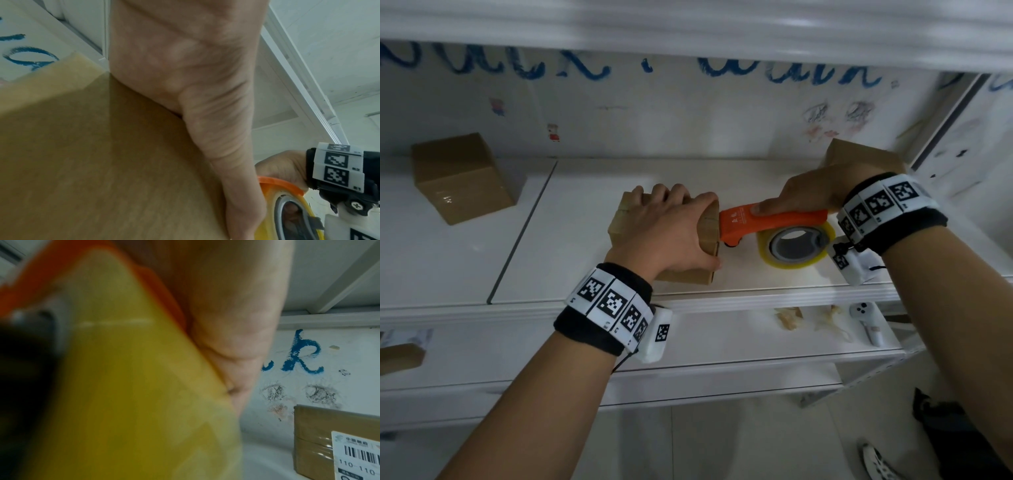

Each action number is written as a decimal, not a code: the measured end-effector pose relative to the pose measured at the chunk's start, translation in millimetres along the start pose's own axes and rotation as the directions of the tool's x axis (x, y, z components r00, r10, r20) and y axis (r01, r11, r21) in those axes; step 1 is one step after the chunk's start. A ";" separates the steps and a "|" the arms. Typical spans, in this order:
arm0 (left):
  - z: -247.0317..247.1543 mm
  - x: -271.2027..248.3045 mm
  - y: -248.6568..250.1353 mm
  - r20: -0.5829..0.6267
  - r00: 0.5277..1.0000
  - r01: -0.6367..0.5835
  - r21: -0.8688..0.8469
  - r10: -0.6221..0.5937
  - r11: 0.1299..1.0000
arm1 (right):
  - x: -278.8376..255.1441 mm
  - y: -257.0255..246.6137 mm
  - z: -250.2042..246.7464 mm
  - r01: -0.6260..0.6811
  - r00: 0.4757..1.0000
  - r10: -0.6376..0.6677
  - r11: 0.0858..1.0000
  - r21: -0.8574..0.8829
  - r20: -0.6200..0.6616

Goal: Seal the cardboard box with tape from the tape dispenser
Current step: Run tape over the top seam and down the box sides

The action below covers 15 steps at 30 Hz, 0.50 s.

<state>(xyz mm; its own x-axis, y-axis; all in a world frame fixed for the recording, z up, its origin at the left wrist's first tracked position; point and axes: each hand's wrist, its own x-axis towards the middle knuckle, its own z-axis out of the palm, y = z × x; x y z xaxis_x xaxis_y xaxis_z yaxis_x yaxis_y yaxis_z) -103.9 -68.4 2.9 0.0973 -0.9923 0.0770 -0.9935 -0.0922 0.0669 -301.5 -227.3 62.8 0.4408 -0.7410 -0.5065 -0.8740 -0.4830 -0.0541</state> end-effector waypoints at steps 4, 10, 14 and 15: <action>-1.8 -0.8 0.4 -0.004 1.000 0.007 0.000 -0.007 1.000 | -1.2 -1.7 -6.2 -0.002 1.000 0.001 0.999 -0.032 -0.019; -1.9 -2.3 3.5 -0.001 1.000 0.017 -0.005 -0.017 1.000 | -1.2 -5.2 -8.2 0.010 1.000 -0.011 0.999 -0.036 -0.028; -4.0 -3.2 5.4 -0.011 0.999 0.035 -0.011 -0.035 0.999 | 6.8 -0.2 3.0 -0.005 0.999 0.001 0.993 -0.121 -0.034; -3.9 -3.7 6.4 -0.004 0.999 0.039 -0.012 -0.039 0.999 | 7.6 3.0 8.9 -0.006 1.000 0.002 0.990 -0.143 -0.025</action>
<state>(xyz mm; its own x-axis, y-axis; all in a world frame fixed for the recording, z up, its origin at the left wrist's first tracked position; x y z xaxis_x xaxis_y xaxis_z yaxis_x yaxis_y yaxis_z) -110.4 -65.1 7.0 0.1361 -0.9876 0.0785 -0.9882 -0.1296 0.0819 -302.6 -230.2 51.1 0.4438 -0.7539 -0.4845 -0.8385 -0.5401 0.0722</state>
